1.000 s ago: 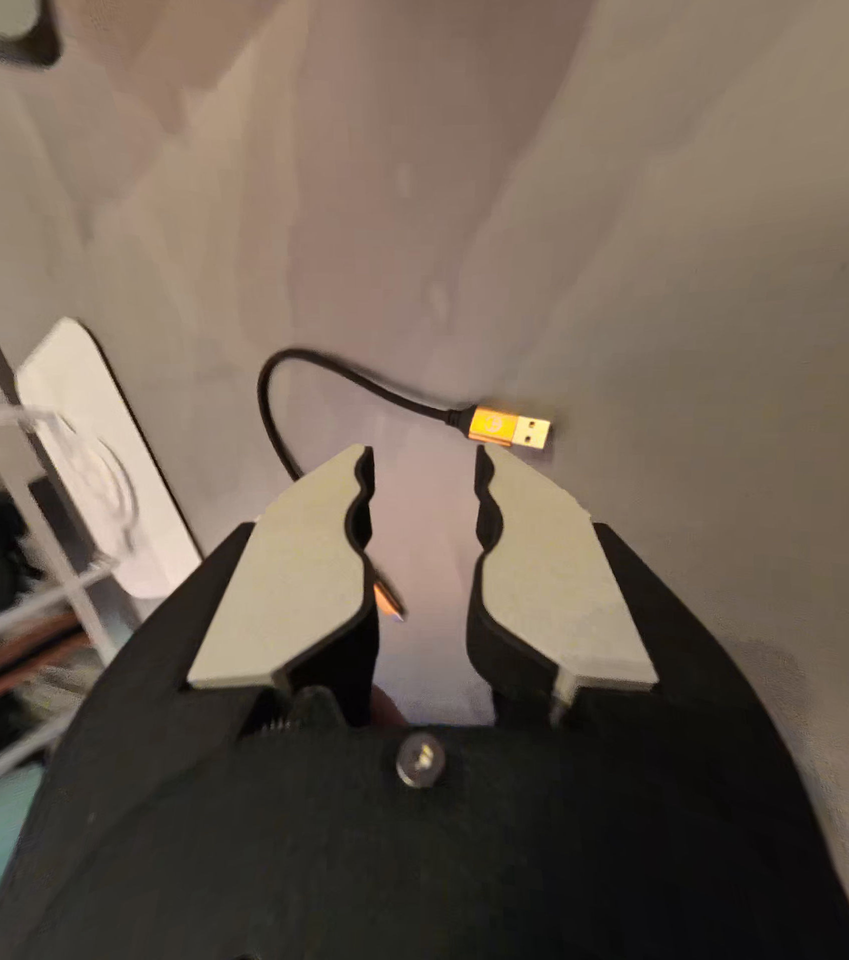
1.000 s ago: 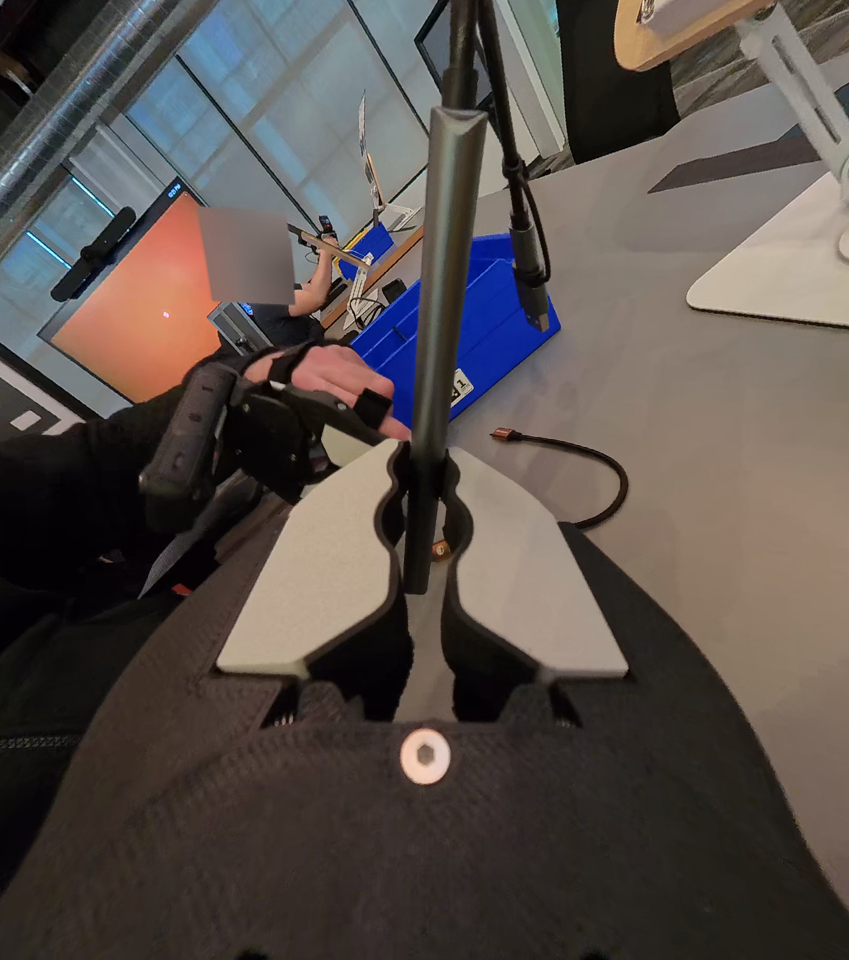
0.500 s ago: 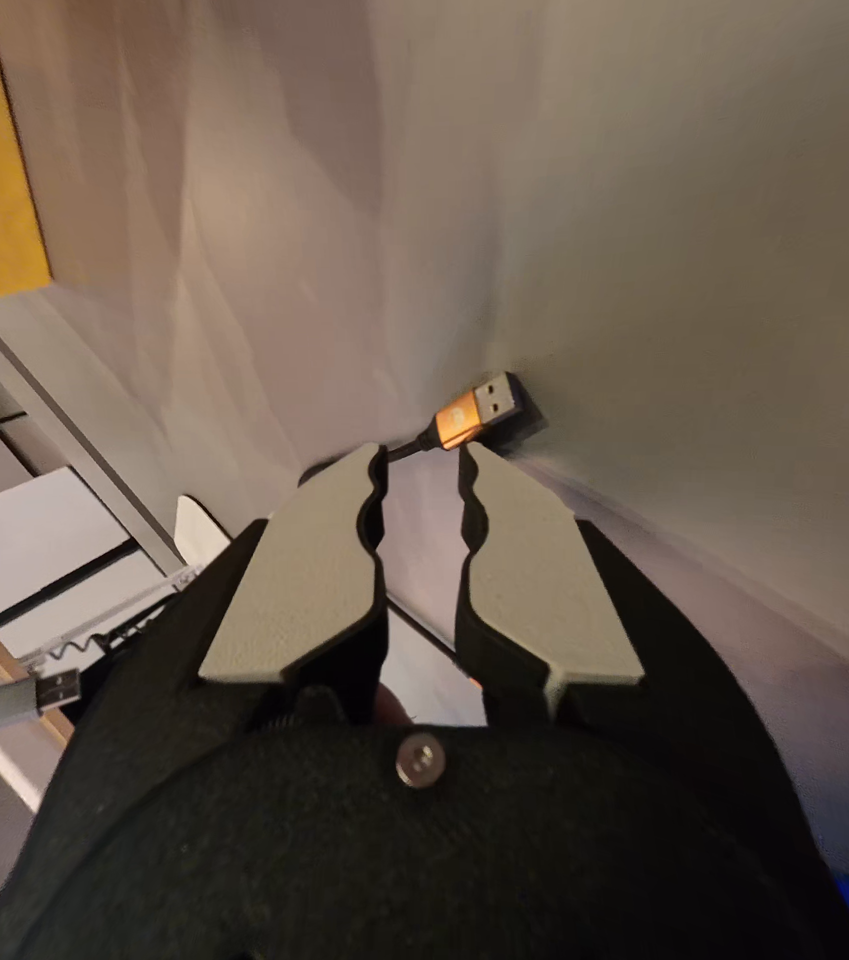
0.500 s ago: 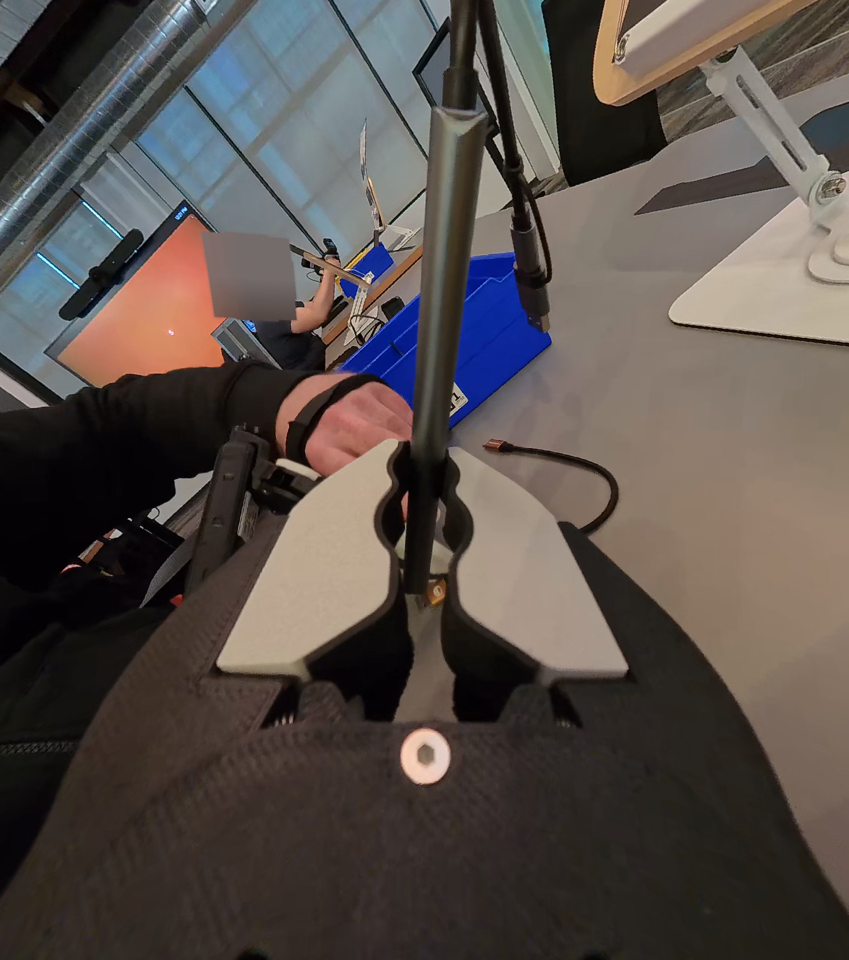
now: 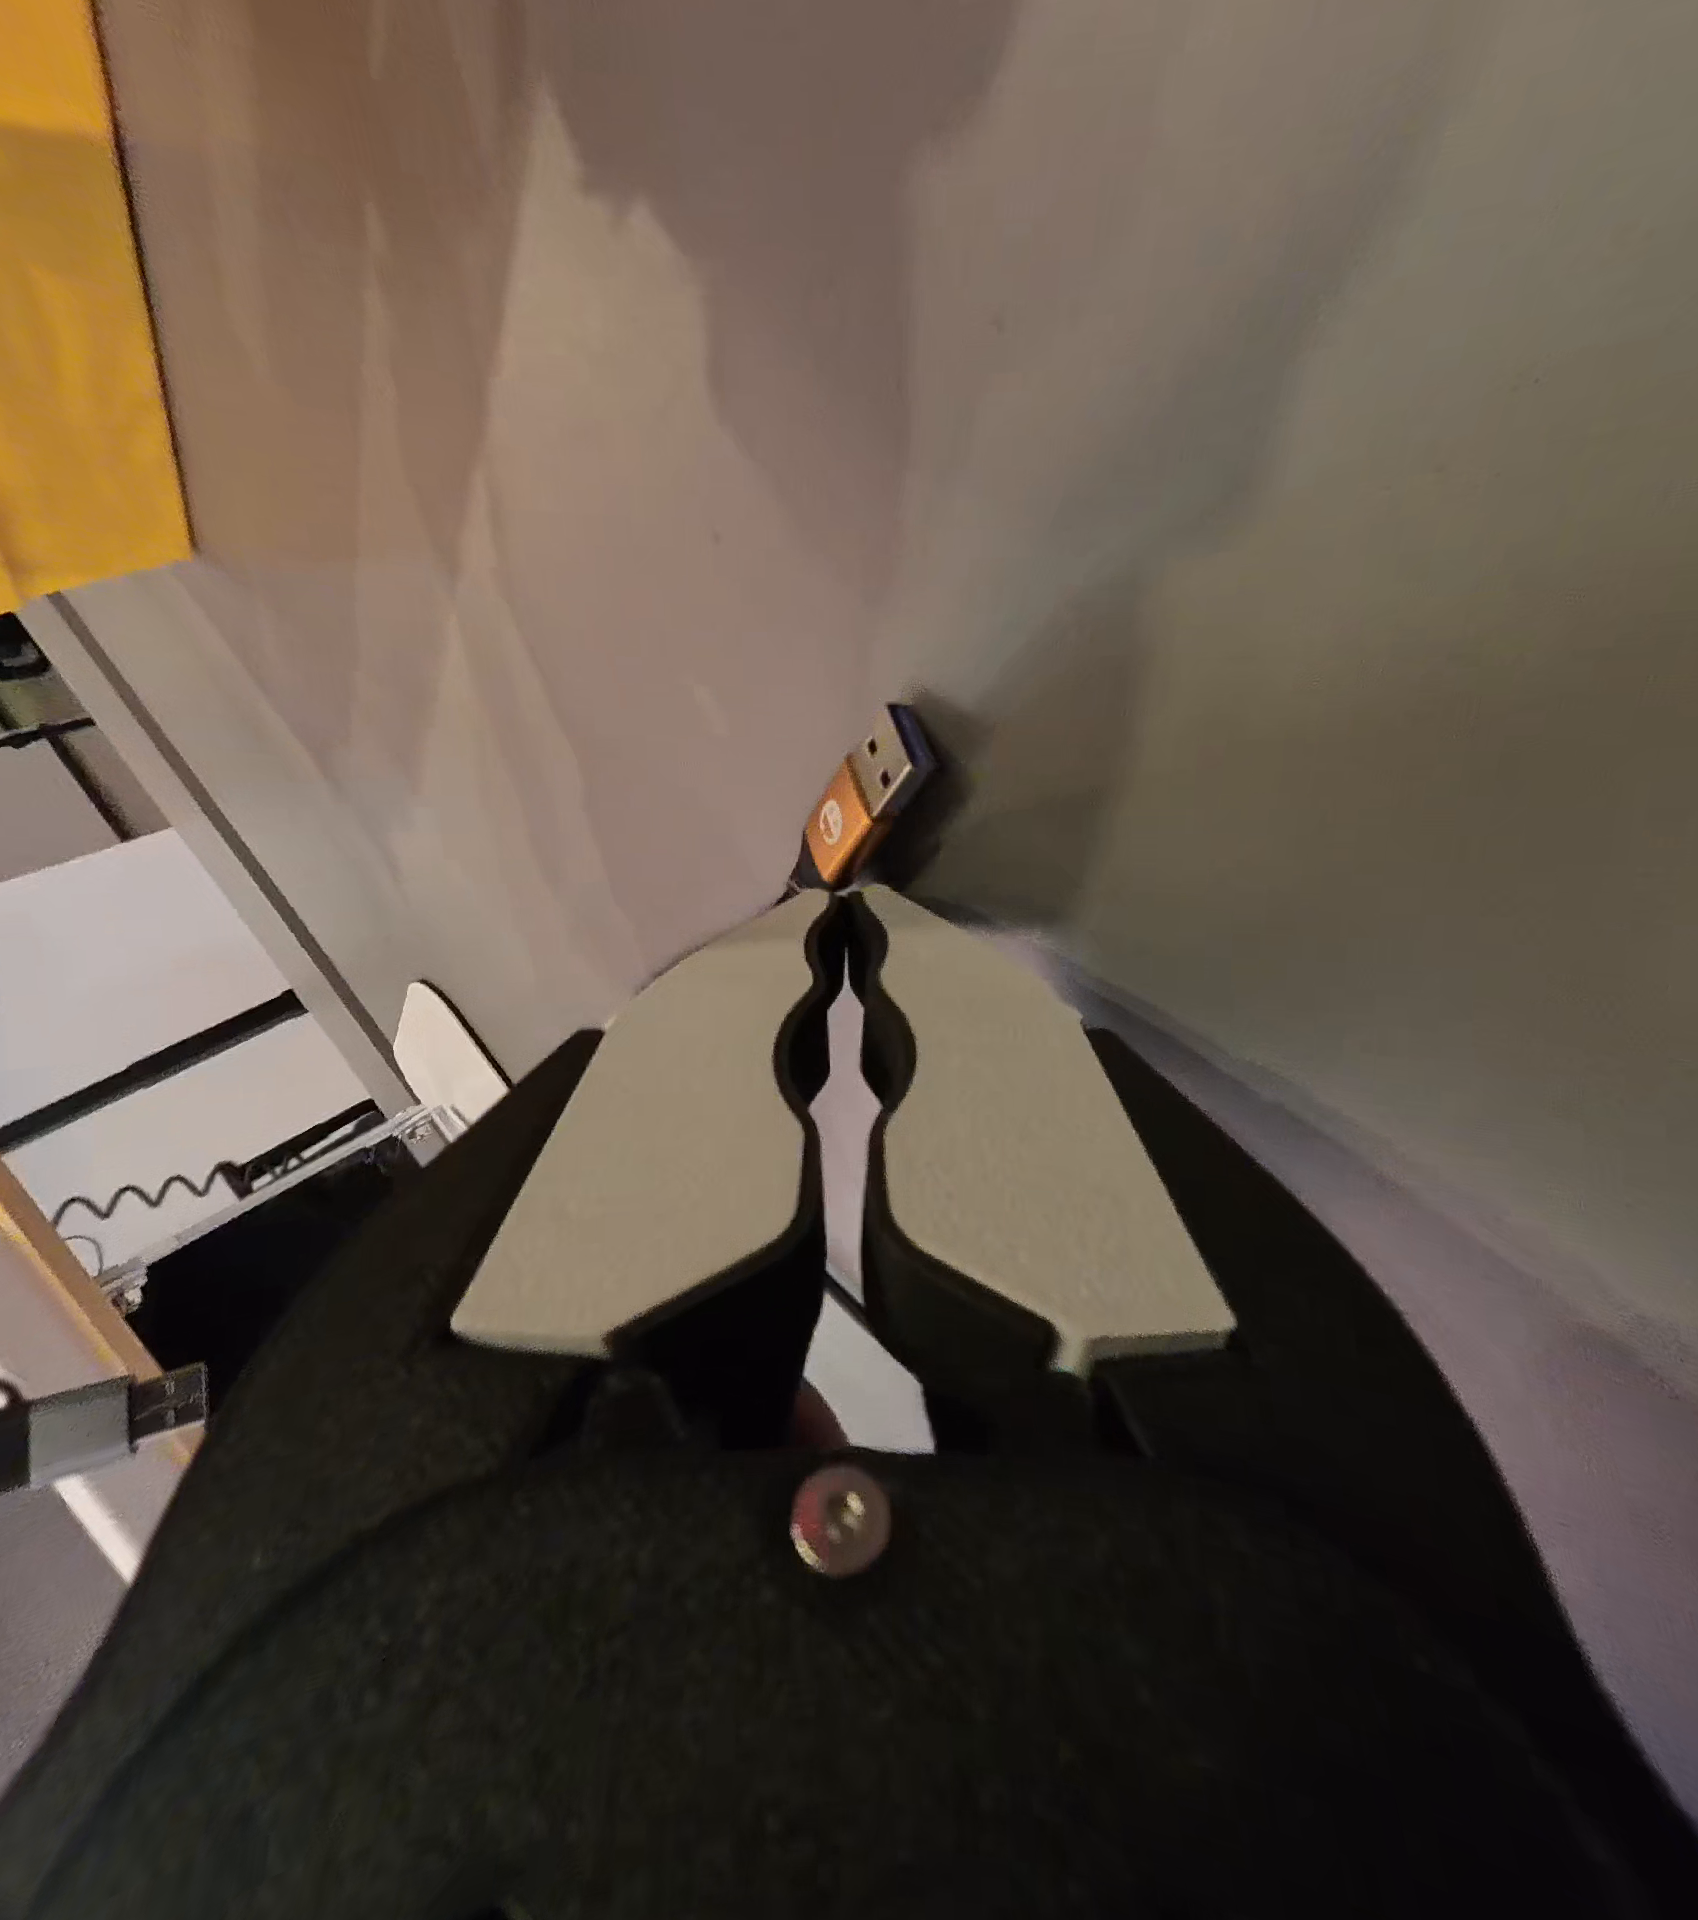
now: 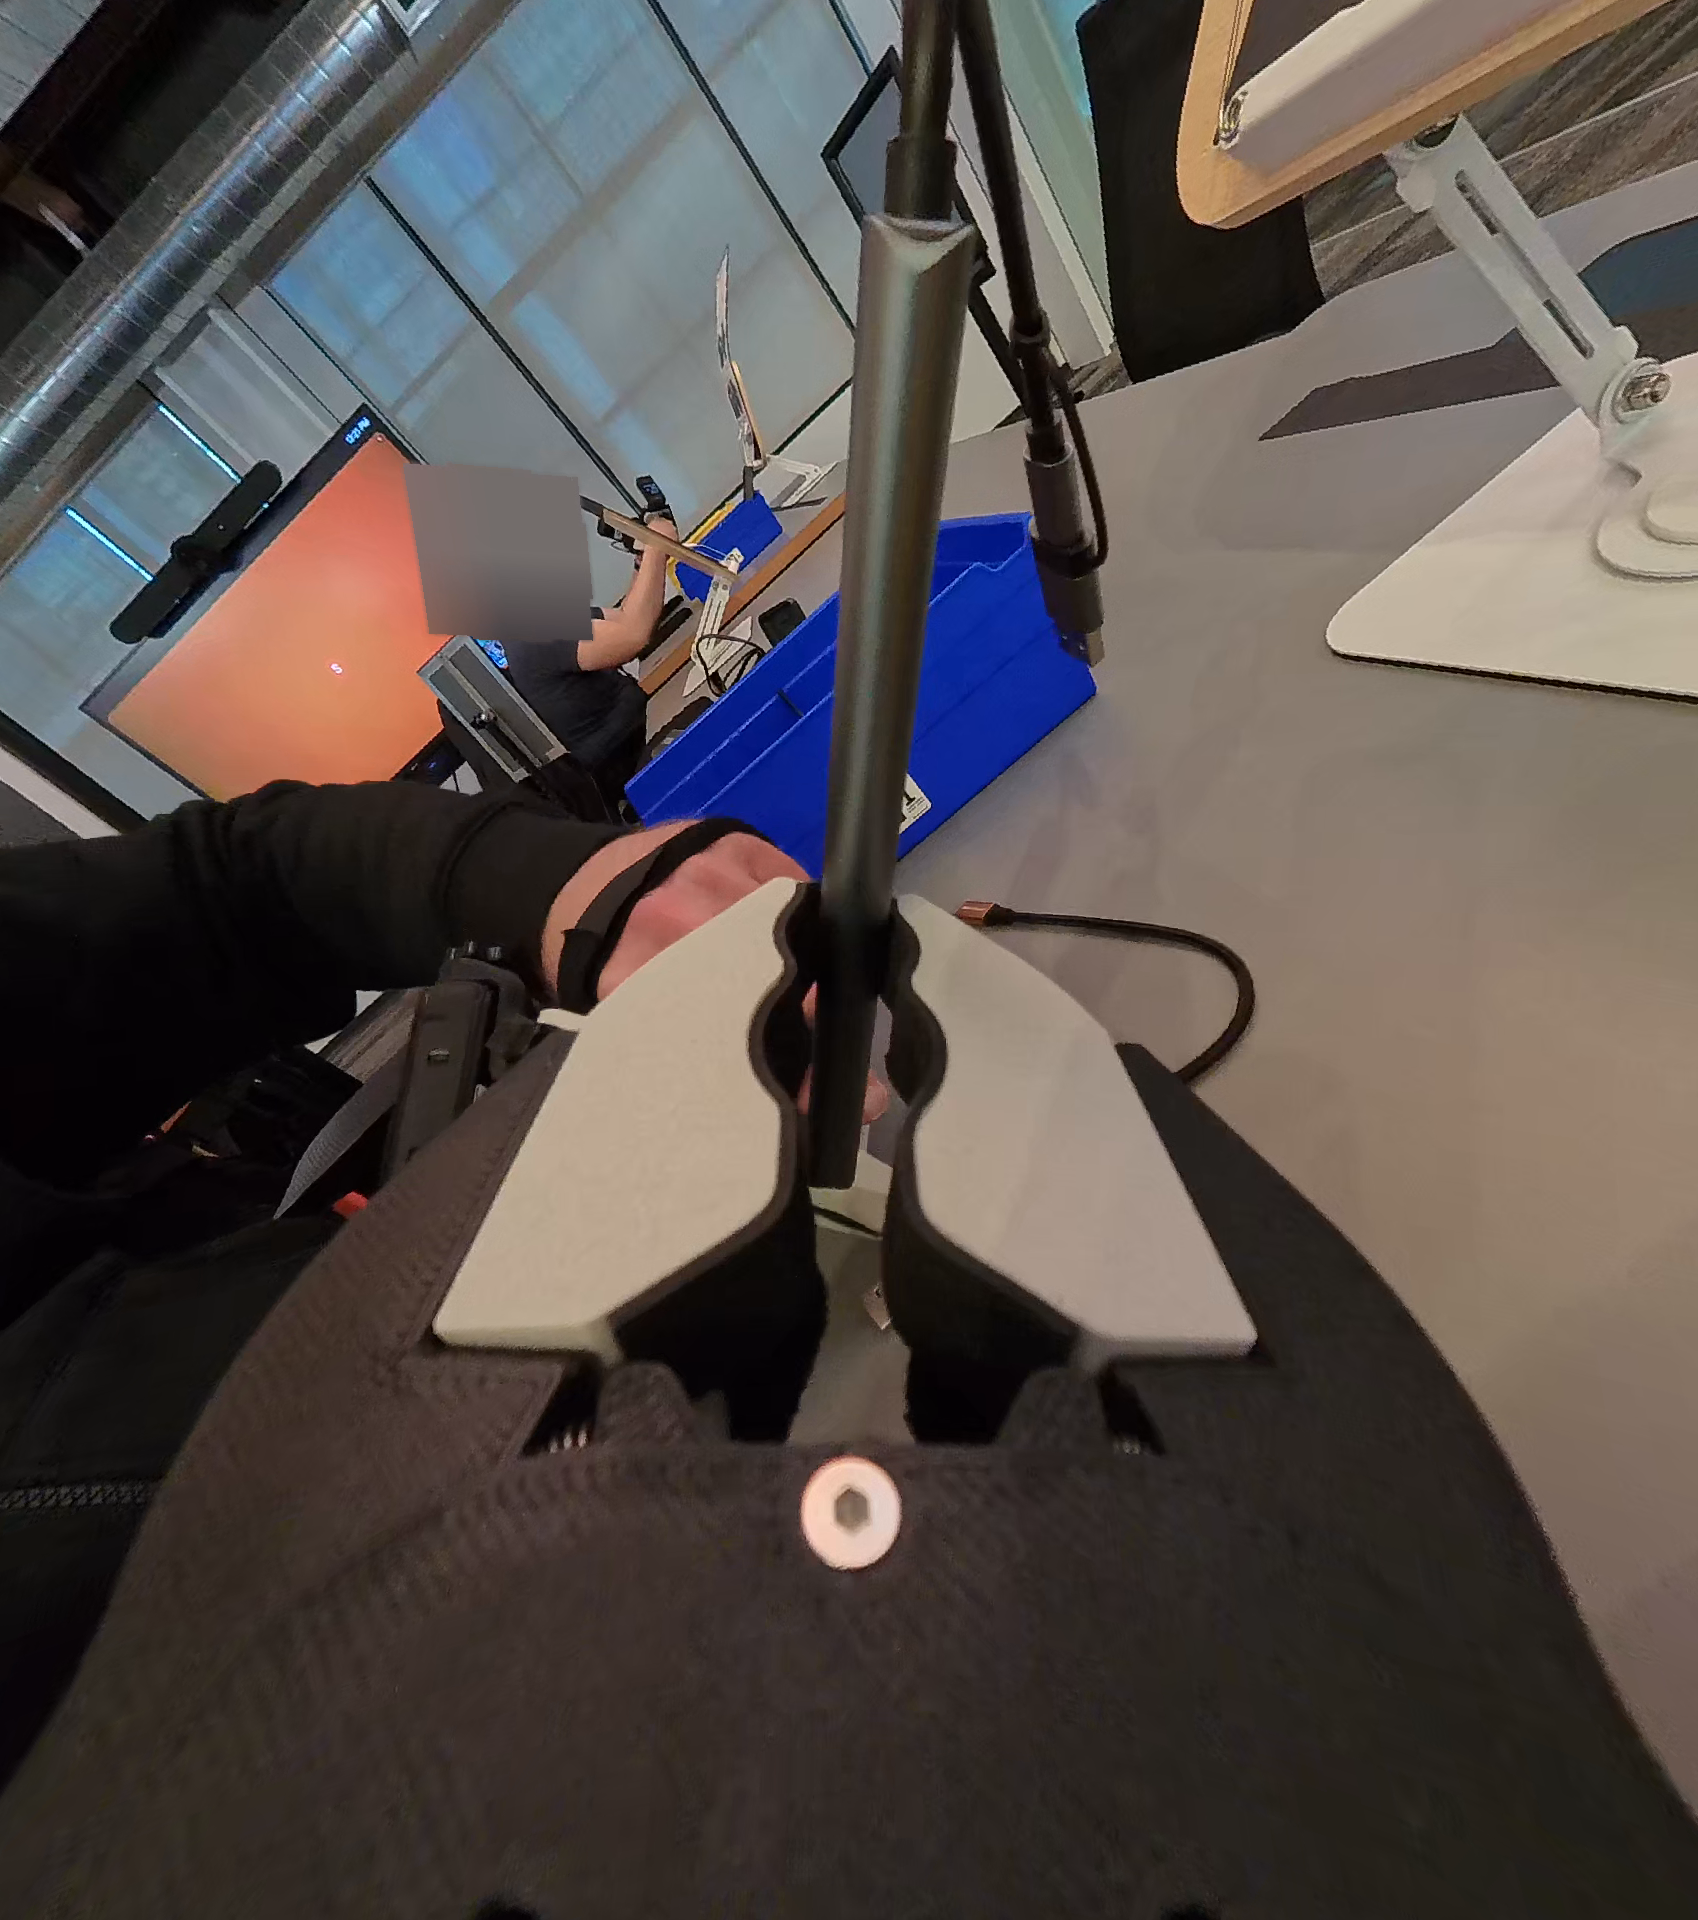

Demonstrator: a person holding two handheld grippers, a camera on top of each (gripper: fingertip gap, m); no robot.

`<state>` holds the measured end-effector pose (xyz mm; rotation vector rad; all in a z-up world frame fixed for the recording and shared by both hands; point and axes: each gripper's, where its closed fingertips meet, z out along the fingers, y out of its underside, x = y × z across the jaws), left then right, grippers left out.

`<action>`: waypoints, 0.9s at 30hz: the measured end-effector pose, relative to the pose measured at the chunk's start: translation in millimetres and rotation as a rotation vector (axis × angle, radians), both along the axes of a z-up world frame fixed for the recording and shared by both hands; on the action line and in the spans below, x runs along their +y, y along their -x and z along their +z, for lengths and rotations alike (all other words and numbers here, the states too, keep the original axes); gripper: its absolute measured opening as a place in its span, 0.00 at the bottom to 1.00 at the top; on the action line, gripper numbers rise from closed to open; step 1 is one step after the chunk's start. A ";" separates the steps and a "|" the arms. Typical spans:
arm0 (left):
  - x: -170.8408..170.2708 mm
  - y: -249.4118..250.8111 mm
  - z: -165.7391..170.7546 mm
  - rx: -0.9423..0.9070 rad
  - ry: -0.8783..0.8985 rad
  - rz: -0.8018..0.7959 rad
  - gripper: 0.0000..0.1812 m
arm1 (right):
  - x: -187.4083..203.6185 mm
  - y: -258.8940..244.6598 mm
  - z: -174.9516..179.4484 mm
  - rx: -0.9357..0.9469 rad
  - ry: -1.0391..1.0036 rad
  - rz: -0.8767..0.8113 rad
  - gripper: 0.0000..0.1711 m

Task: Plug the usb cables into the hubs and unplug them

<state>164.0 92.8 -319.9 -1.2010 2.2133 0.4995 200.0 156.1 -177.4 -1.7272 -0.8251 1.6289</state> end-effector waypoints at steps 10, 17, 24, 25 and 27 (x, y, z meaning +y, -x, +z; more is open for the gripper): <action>11.1 -15.5 7.1 0.015 0.089 -0.103 0.16 | -1.3 1.4 1.8 0.003 -0.003 0.004 0.06; 12.0 -30.7 0.3 -0.011 0.225 -0.105 0.05 | 3.2 -4.8 5.6 0.023 0.001 -0.017 0.06; 14.9 -35.2 1.0 -0.072 0.221 -0.049 0.04 | 3.8 -5.7 7.1 0.028 0.001 -0.022 0.06; 15.7 -35.1 1.3 -0.083 0.206 -0.034 0.04 | 4.0 -6.0 7.2 0.029 0.002 -0.023 0.06; 19.7 -33.7 3.6 -0.105 0.162 0.009 0.04 | 4.1 -6.4 6.6 0.030 0.005 -0.022 0.06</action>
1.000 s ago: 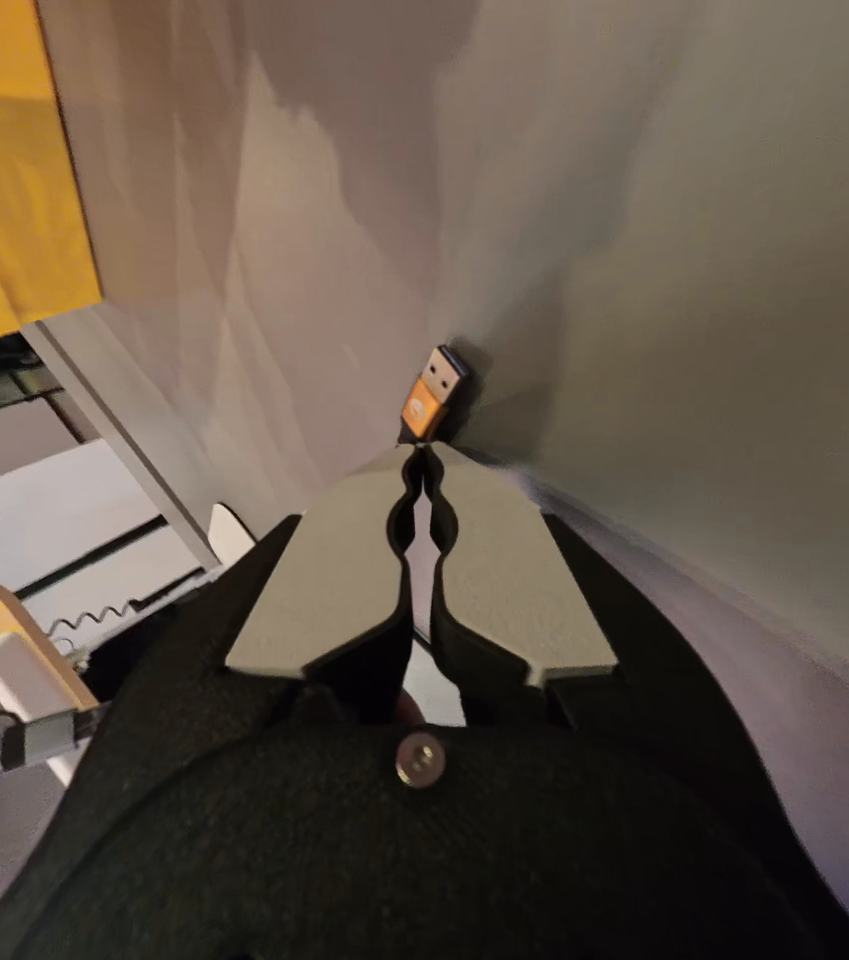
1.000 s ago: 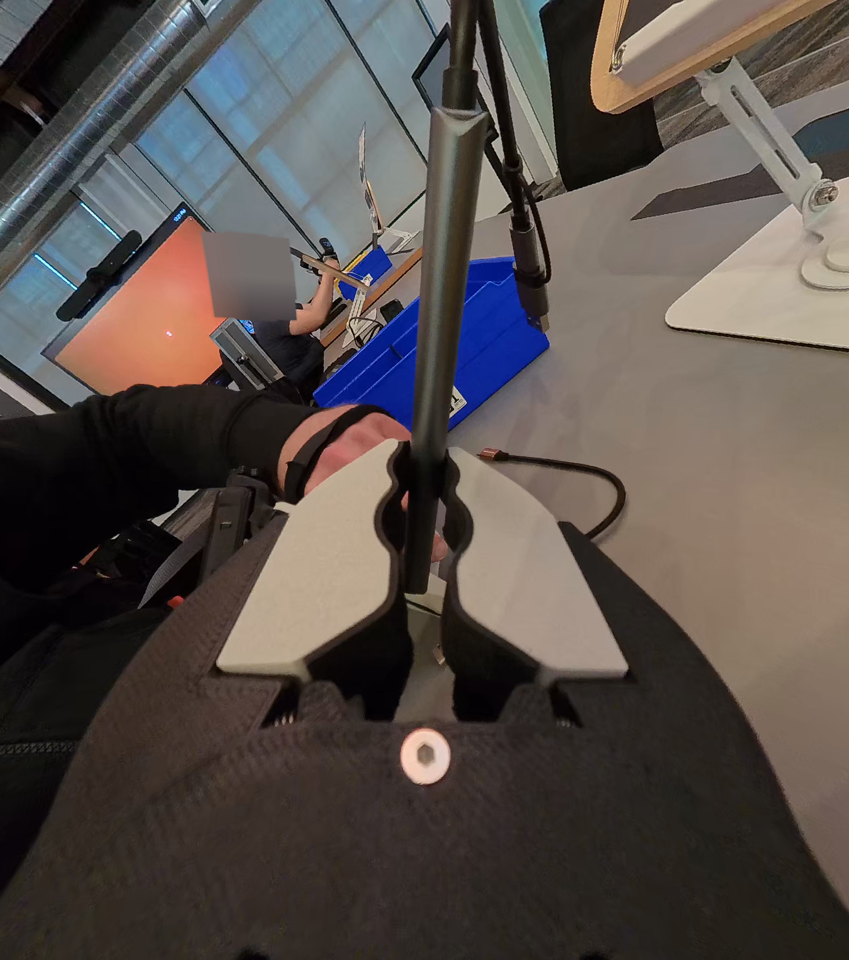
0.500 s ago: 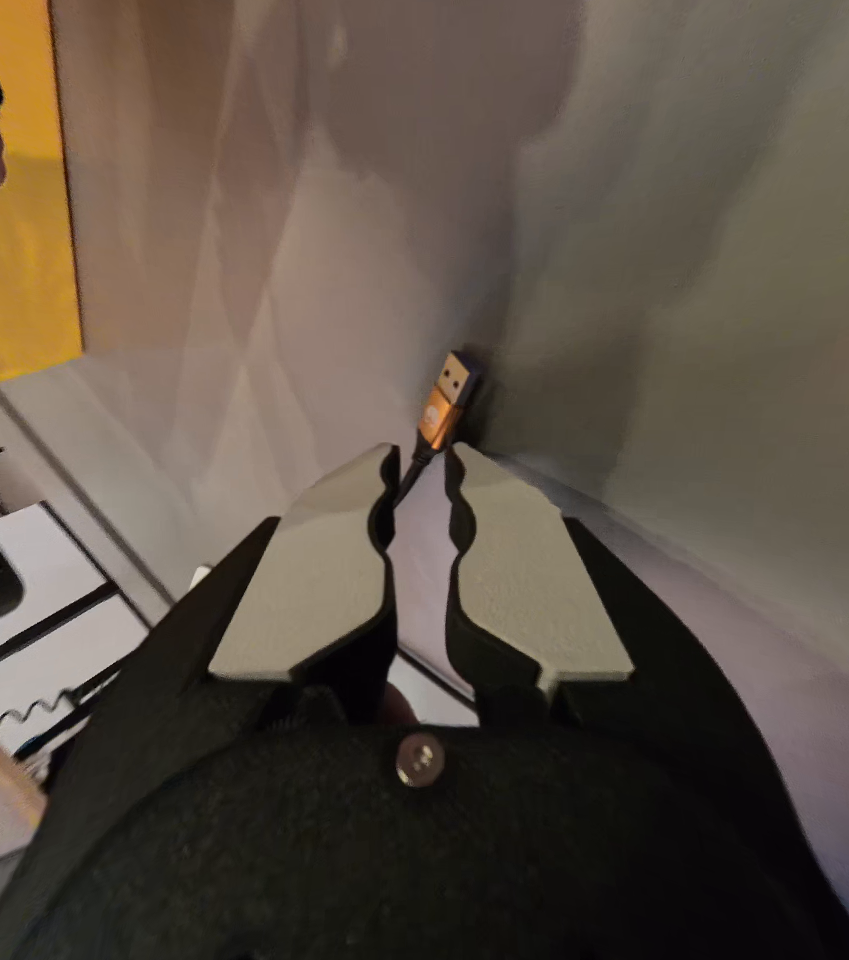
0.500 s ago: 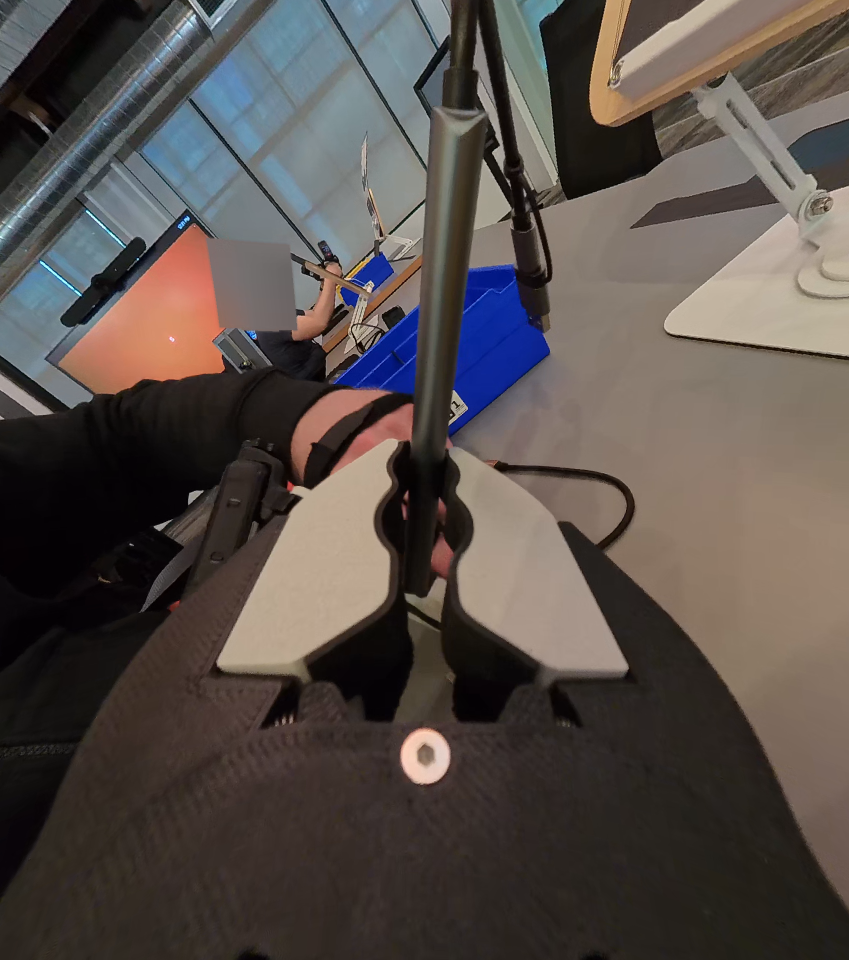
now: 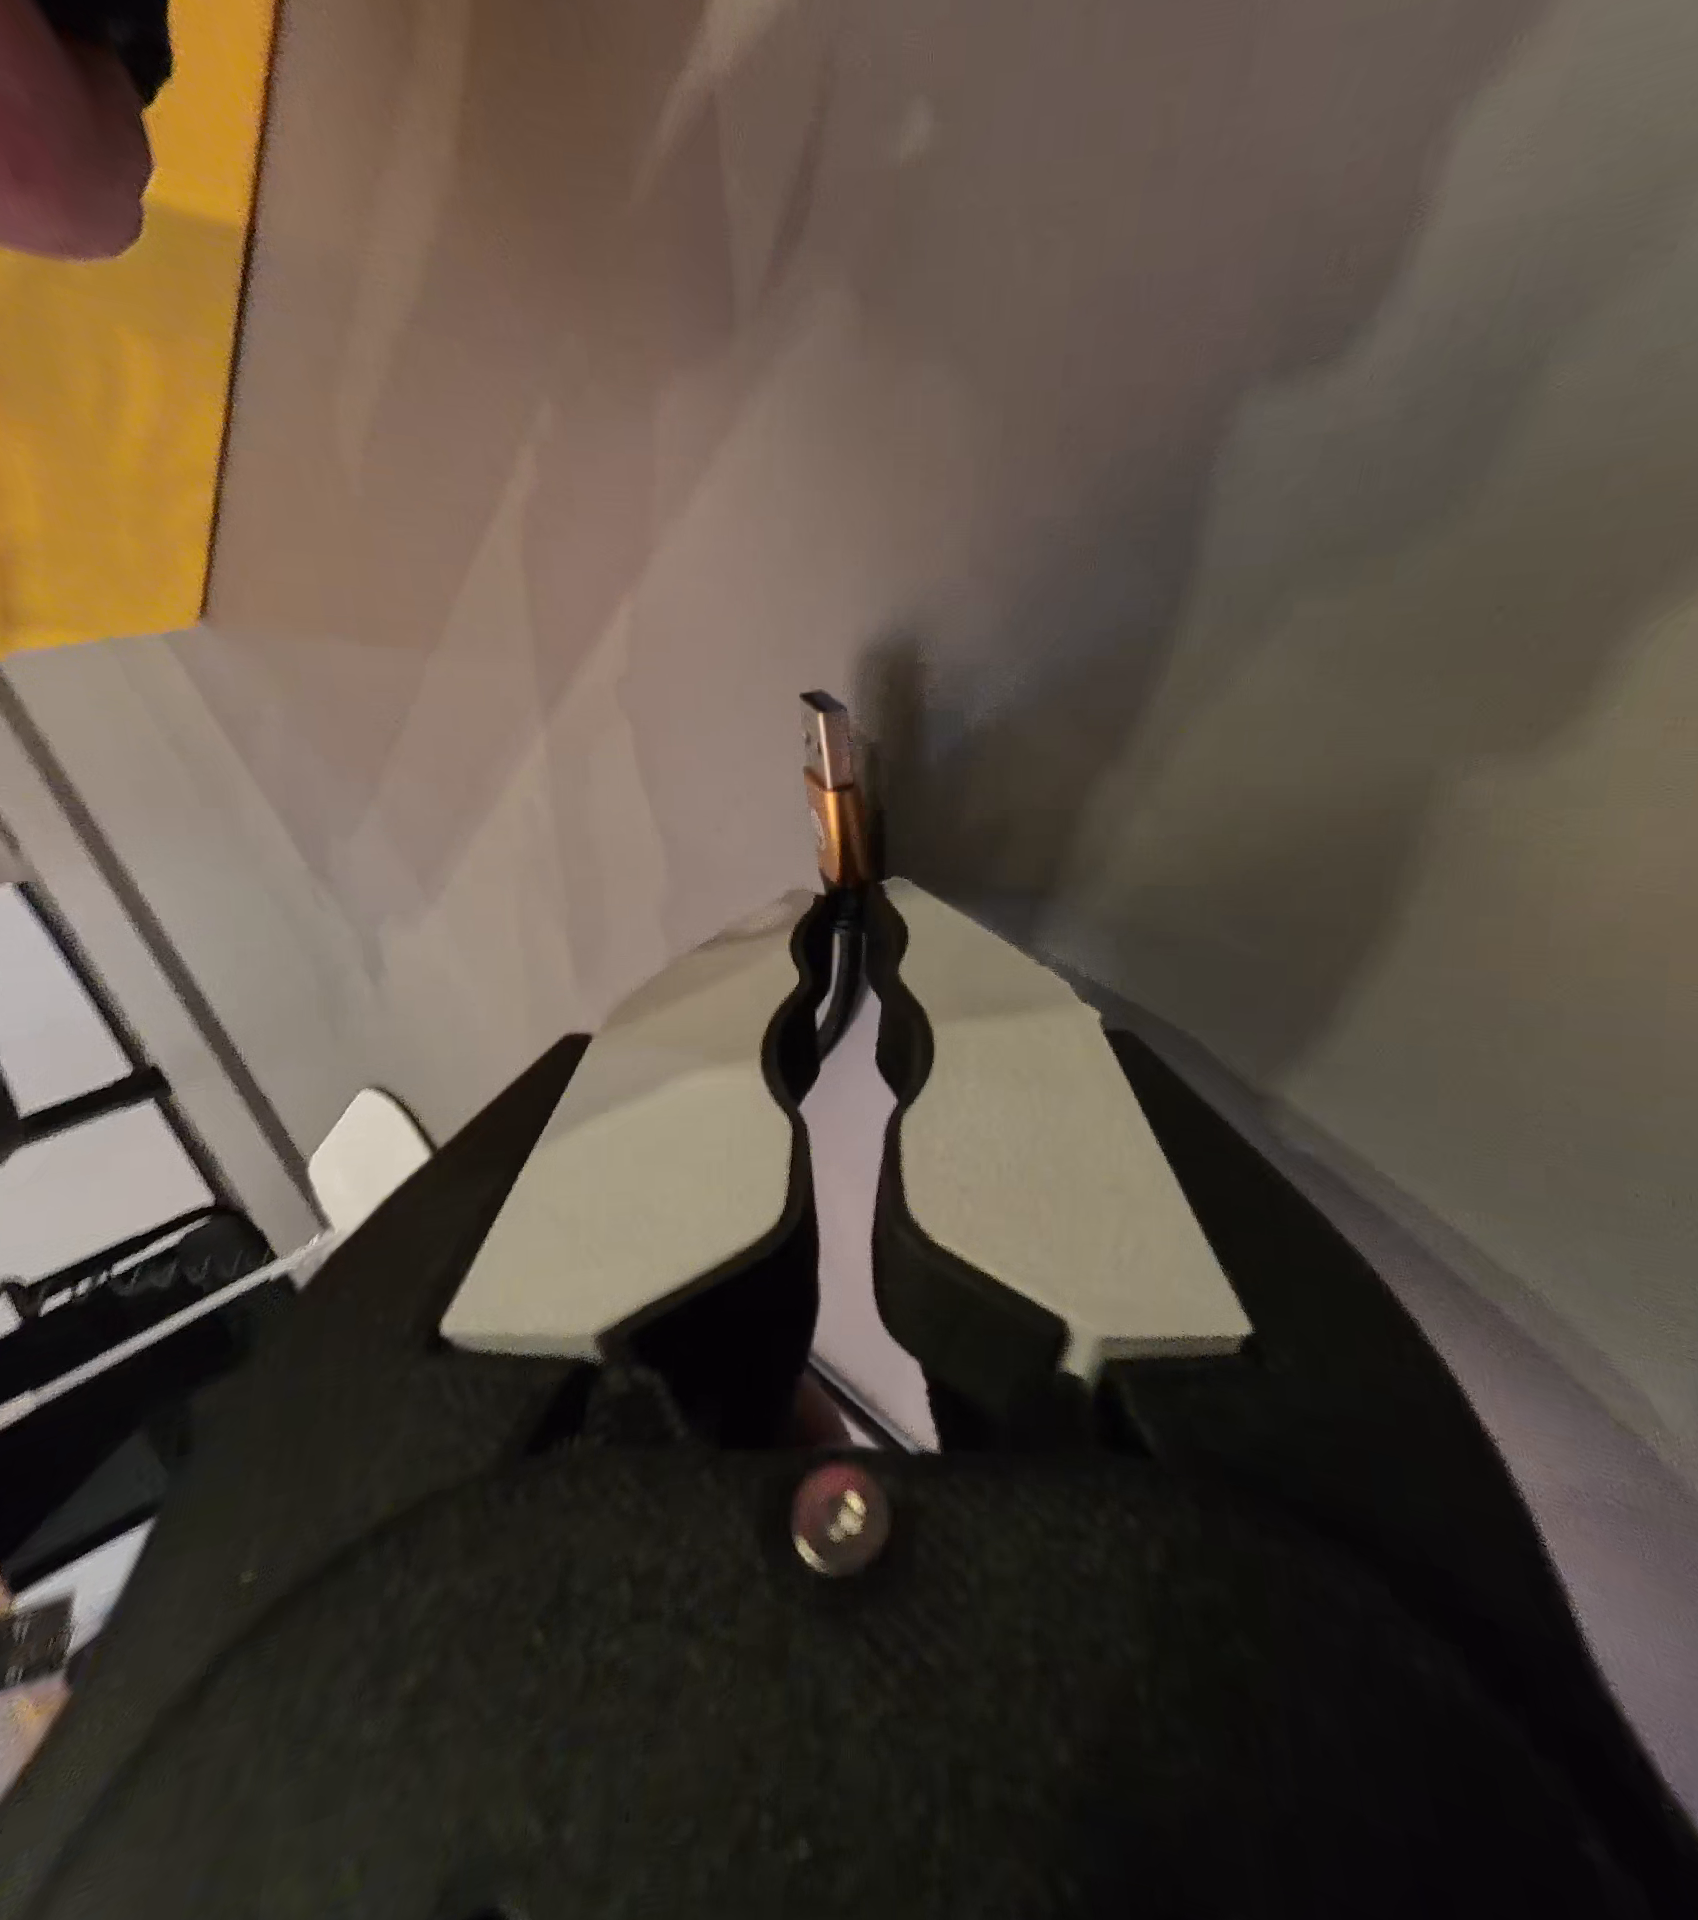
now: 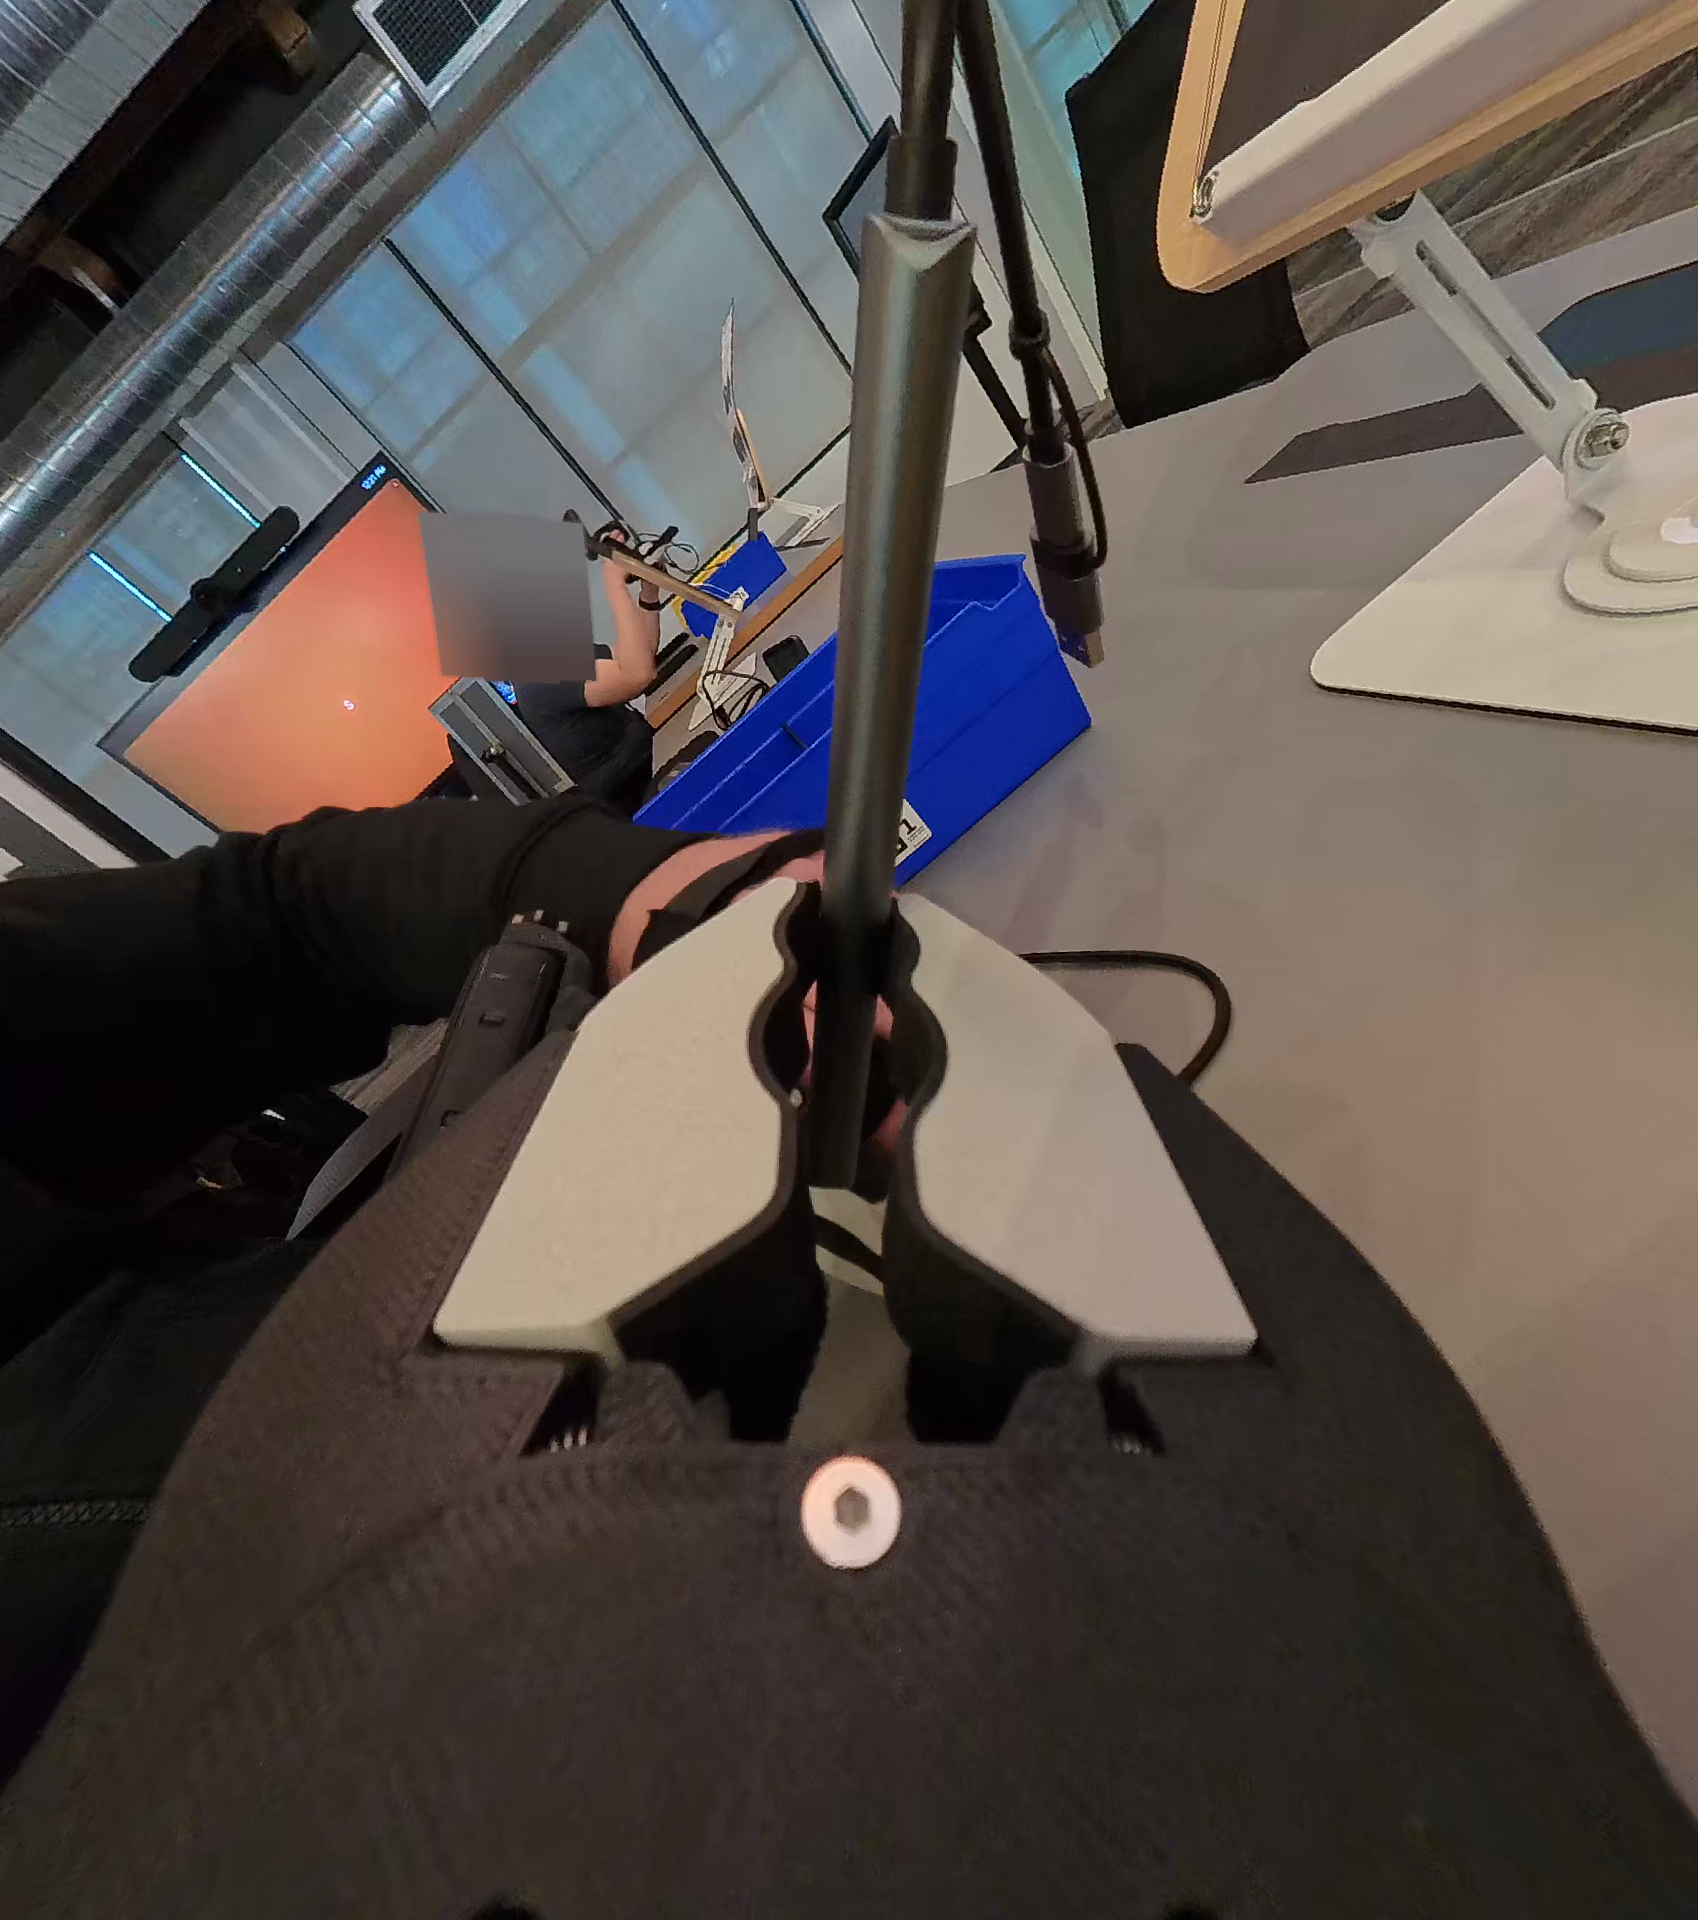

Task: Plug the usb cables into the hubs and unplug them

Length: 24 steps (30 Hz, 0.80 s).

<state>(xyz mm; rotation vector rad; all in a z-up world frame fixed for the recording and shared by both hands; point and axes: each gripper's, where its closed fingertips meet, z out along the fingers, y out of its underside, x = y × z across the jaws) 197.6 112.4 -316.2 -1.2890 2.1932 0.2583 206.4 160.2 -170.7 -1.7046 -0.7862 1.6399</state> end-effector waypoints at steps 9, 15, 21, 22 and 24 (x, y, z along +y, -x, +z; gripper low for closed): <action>29.3 38.1 69.3 -0.106 -0.352 0.277 0.03 | -4.8 1.3 5.5 0.088 0.072 0.059 0.06; 32.3 53.4 137.7 -0.256 -0.671 0.372 0.03 | -17.5 9.3 10.2 0.140 0.144 0.139 0.06; 28.9 60.8 156.0 -0.279 -0.789 0.408 0.03 | -35.7 25.3 13.1 0.182 0.218 0.221 0.06; 29.3 62.3 156.8 -0.276 -0.795 0.412 0.03 | -38.0 27.9 13.9 0.189 0.229 0.230 0.06; 30.8 65.3 158.1 -0.259 -0.817 0.419 0.03 | -42.7 33.7 14.6 0.196 0.247 0.250 0.06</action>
